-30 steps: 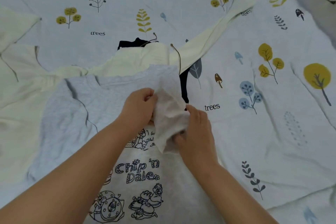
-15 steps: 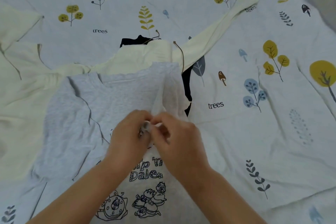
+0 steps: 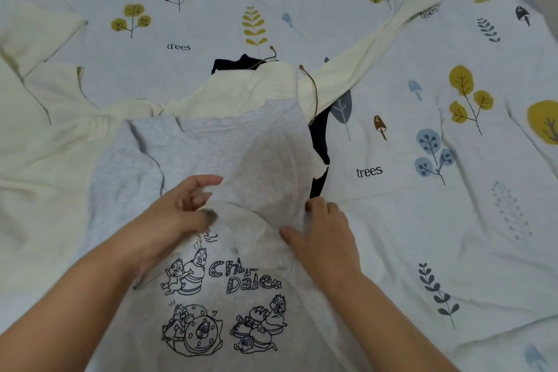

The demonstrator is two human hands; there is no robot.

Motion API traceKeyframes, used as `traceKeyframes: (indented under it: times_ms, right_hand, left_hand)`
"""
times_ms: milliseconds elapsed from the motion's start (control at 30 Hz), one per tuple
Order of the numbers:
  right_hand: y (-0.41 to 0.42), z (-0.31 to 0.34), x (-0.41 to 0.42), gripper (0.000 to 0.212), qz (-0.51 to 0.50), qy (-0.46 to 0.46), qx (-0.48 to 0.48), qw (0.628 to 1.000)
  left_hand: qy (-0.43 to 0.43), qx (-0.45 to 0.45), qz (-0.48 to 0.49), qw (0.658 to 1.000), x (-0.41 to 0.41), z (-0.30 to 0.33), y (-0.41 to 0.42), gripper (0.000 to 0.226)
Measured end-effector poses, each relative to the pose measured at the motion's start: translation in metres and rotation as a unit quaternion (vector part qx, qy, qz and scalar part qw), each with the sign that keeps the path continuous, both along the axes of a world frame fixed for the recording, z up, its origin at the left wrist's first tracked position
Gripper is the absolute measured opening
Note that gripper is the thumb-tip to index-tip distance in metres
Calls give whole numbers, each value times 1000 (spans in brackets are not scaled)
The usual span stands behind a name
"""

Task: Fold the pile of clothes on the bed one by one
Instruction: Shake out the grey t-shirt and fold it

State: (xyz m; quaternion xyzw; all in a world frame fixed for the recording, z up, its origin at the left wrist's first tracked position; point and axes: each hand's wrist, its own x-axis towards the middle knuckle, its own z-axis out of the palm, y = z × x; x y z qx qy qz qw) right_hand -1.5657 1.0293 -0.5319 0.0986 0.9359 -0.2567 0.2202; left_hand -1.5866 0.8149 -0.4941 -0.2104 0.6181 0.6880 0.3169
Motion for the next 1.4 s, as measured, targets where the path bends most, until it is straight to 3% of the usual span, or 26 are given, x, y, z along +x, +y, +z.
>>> traceKeyframes:
  times_ms: [67, 100, 167, 233, 267, 367, 467, 667, 767, 800, 833, 900, 967, 1033, 1133, 1267, 1400]
  right_hand:
    - [2, -1, 2, 31, -34, 49, -13, 998]
    - [3, -1, 2, 23, -57, 75, -22, 995]
    - [2, -2, 2, 23, -84, 91, -31, 992]
    - [-3, -2, 1, 30, -79, 50, -24, 995]
    - [-7, -2, 1, 34, -70, 27, -15, 997]
    - [-14, 0, -1, 31, -37, 10, 4, 999]
    - [-9, 2, -4, 31, -8, 24, 6, 1000]
    - [42, 13, -22, 26, -131, 87, 32, 987]
    - [58, 10, -31, 11, -146, 66, 55, 986]
    - [59, 6, -33, 13, -138, 48, 74, 987]
    - [57, 1, -33, 30, -131, 46, 88, 986]
    - [43, -3, -29, 57, -131, 109, 72, 983]
    - [25, -8, -21, 67, -76, 188, 65, 977]
    - [11, -19, -12, 69, 10, 181, 76, 980]
    - [5, -40, -5, 68, 88, 85, 97, 988]
    - [8, -42, -9, 68, 115, 58, 104, 986]
    - [17, -16, 0, 63, 106, 109, 39, 988]
  left_hand:
    - [-40, 19, -143, 989, -4, 11, -20, 60]
    - [-41, -15, -207, 977, -8, 14, -25, 54]
    - [34, -199, -235, 951, -18, 15, -20, 30]
    - [180, -420, -172, 873, -34, 11, 4, 16]
    - [237, -459, -168, 840, -43, 11, 22, 14]
    - [326, -488, -229, 776, -65, 4, 64, 34]
    - [425, -487, -262, 717, -84, 5, 85, 34]
    - [496, -436, -264, 703, -120, 5, 122, 21]
    - [487, -488, -306, 657, -130, -2, 135, 21]
    - [481, -520, -307, 636, -132, -7, 136, 22]
    - [476, -549, -296, 620, -132, -11, 134, 27]
    - [495, -563, -261, 608, -119, -14, 130, 38]
    - [549, -529, -266, 590, -97, -21, 124, 46]
    - [560, -533, -347, 531, -75, -35, 112, 51]
    - [466, -584, -474, 466, -60, -49, 93, 57]
    - [432, -606, -479, 466, -56, -54, 96, 61]
    - [443, -586, -386, 558, -23, -32, 83, 58]
